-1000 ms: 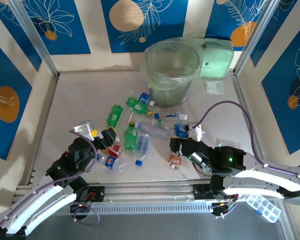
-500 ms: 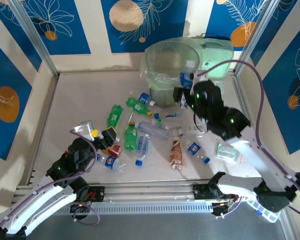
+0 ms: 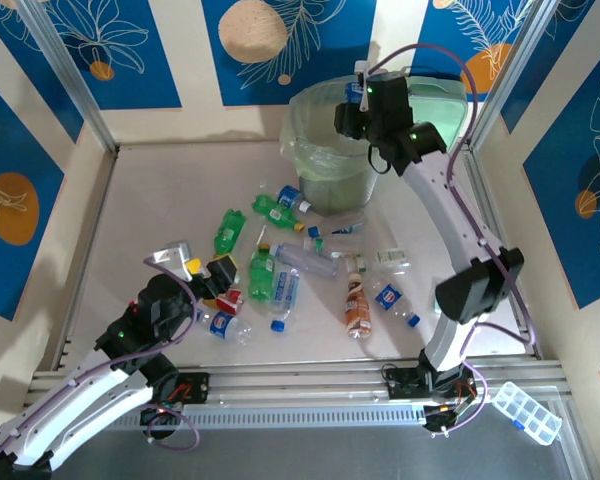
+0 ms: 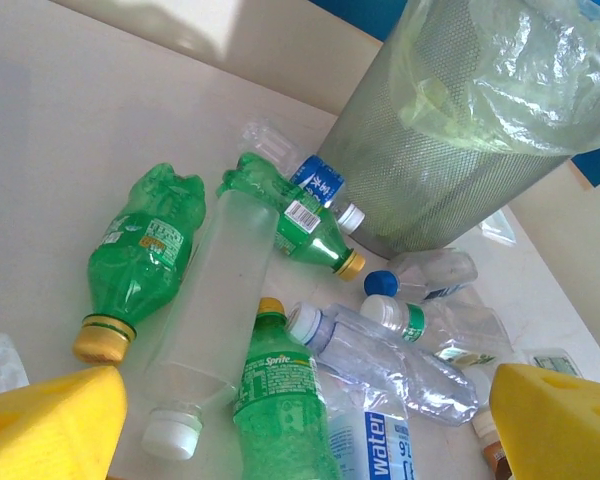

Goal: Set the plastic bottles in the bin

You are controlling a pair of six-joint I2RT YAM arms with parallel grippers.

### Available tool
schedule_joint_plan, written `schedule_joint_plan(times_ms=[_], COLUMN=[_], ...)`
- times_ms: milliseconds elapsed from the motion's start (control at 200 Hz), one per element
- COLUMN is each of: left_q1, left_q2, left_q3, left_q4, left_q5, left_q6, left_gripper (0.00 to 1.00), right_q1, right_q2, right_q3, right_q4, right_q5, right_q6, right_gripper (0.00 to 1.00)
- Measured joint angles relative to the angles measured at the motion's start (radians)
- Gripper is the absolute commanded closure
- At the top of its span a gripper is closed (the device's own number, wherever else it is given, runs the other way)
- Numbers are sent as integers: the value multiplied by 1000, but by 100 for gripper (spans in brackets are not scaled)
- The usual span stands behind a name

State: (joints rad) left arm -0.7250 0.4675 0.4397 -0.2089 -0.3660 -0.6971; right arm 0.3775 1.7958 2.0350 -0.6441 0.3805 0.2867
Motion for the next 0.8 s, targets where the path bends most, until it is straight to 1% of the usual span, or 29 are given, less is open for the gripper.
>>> schedule_joint_plan(times_ms=[150,285,380,480,605,660,700,735,770,800], left_q1=[0,0,0,0,0,0,0,0,0,0], left_q2=[1,11,29,56,81,87,91,92,93,96], left_q3=[0,0,0,0,0,0,0,0,0,0], left_q4=[1,0,0,0,-1,-1,-1,-1,-1,-1], left_q5=[0,0,1,4,8,8,8,8,8,8], left_q6=[1,4,8,13,18,18,18,18,18,19], left_gripper=[7,7,7,8,9,9,9,9,9,9], right_q1=[-30,-40,-39,-39,-39,-39,-39,-39,-39,-38], right_q2=[156,330,443,521,578,592,599,603,604,604], right_q3=[164,373,500,558,568,568,568,568,568,568], right_q4=[-71,-181,-258,-327,-390,-407,-417,-423,-427,-428], right_q5=[-45,-71,-88,-100,-100,-100,-101,-101,-101,-100], right_q6=[-15,-35,-47,-57,-60,-61,-63,-65,-70,-73], right_gripper=[66,66,64,62,60,57,53,48,41,37])
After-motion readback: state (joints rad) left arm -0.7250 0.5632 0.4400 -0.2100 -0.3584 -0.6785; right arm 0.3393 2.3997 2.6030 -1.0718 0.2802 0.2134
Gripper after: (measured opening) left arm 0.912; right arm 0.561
